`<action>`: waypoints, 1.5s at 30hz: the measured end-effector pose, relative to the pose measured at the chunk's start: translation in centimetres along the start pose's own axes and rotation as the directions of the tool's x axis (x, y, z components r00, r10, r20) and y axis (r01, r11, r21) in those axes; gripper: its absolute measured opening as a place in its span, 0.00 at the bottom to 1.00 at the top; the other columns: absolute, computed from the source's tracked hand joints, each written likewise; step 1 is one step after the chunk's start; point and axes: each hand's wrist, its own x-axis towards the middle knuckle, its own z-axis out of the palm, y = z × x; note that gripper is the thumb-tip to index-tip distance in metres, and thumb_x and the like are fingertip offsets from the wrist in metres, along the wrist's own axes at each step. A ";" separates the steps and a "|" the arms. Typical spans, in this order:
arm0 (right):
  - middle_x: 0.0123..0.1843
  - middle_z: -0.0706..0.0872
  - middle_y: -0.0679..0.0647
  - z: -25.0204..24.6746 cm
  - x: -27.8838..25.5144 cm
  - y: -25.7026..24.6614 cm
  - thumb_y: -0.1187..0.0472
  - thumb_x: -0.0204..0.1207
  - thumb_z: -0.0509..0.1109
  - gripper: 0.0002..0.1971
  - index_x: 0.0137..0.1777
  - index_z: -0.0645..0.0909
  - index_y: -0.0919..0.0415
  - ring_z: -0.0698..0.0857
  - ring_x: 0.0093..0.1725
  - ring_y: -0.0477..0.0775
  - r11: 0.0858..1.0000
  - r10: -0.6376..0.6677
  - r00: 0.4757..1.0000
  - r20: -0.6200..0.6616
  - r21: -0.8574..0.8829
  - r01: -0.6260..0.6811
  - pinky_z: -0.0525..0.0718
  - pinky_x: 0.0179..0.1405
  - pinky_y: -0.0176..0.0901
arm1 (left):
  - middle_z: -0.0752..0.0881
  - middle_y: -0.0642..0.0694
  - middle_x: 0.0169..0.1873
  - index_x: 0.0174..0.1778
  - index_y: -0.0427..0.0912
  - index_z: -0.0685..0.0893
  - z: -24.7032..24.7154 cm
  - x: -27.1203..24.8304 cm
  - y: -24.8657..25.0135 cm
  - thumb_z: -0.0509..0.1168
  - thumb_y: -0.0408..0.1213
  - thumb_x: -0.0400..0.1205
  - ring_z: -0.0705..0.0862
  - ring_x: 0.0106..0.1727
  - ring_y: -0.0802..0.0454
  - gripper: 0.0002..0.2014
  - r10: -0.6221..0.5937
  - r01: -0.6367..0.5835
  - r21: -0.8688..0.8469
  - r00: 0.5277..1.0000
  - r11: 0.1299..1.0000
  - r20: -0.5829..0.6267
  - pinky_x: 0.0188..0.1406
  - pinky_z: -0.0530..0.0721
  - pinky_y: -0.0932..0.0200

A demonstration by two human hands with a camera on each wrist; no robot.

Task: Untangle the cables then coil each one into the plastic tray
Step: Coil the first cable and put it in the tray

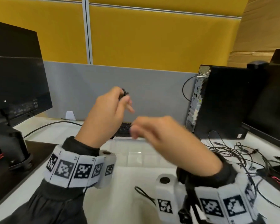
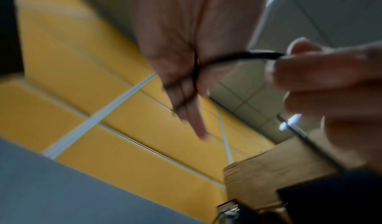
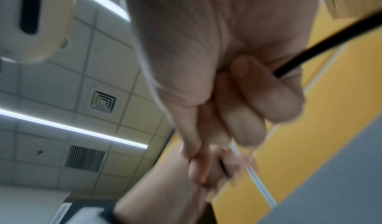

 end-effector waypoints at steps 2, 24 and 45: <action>0.26 0.76 0.41 -1.4 -0.3 1.4 0.47 0.81 0.60 0.10 0.41 0.79 0.45 0.73 0.28 0.41 0.997 0.005 0.953 -0.302 -0.069 -0.027 0.75 0.32 0.48 | 0.87 0.46 0.25 0.38 0.38 0.80 -0.1 -0.3 0.4 0.53 0.42 0.87 0.83 0.31 0.64 0.18 -0.047 0.074 -0.129 0.978 0.989 0.203 0.48 0.79 0.58; 0.26 0.77 0.39 -1.3 -0.3 1.1 0.55 0.84 0.57 0.11 0.45 0.80 0.52 0.74 0.29 0.41 0.982 0.017 0.995 0.095 0.186 -0.034 0.70 0.30 0.32 | 0.90 0.54 0.35 0.47 0.40 0.84 1.0 -0.1 -0.4 0.51 0.44 0.87 0.84 0.43 0.68 0.18 -0.012 0.016 -0.069 0.998 0.997 0.067 0.51 0.77 0.69; 0.18 0.76 0.35 -2.8 -4.3 9.7 0.57 0.86 0.52 0.18 0.43 0.81 0.61 0.74 0.21 0.27 0.871 0.458 0.847 0.270 0.052 -0.488 0.71 0.28 0.21 | 0.82 0.36 0.32 0.35 0.45 0.75 -9.1 0.0 -9.0 0.50 0.67 0.79 0.81 0.36 0.35 0.27 -0.155 0.300 0.299 0.891 0.906 -0.426 0.43 0.83 0.36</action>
